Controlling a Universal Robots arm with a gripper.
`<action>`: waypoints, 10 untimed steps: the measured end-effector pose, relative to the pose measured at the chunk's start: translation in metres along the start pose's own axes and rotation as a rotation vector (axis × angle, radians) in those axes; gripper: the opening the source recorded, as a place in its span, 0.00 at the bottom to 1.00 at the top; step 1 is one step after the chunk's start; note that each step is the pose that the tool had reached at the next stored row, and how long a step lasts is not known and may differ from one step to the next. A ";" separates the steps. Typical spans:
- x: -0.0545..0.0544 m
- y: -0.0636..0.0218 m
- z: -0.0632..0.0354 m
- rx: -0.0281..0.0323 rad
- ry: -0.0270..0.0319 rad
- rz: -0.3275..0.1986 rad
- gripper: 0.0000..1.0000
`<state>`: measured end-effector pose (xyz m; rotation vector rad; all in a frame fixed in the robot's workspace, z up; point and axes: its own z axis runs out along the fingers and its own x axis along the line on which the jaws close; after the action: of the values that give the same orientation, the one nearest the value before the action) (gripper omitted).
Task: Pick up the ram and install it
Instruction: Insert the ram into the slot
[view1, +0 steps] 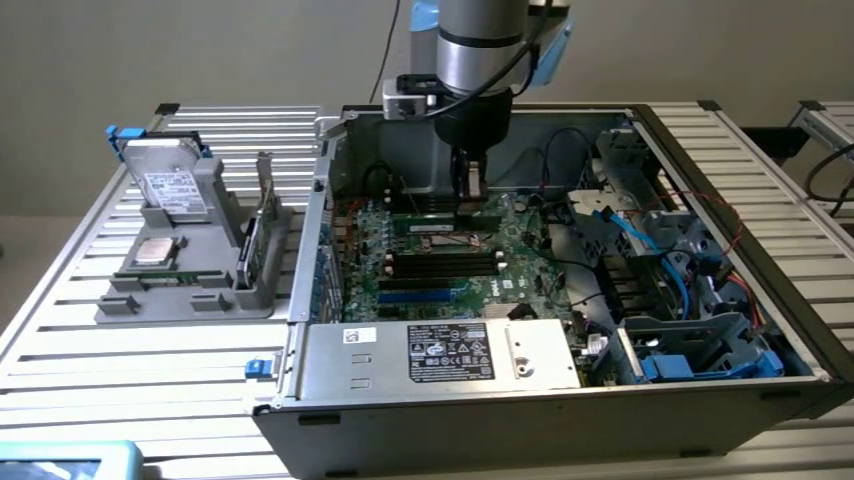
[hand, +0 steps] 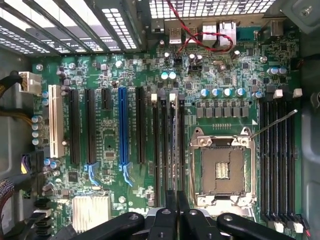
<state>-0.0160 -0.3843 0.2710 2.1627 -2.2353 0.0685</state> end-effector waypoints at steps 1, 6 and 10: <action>0.000 0.0000 0.0002 0.0003 0.0001 -0.006 0.13; 0.001 0.0000 0.0010 0.0012 -0.0002 -0.023 0.13; 0.004 -0.0001 0.0013 0.0011 0.0000 -0.023 0.13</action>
<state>-0.0160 -0.3884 0.2699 2.1883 -2.2106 0.0693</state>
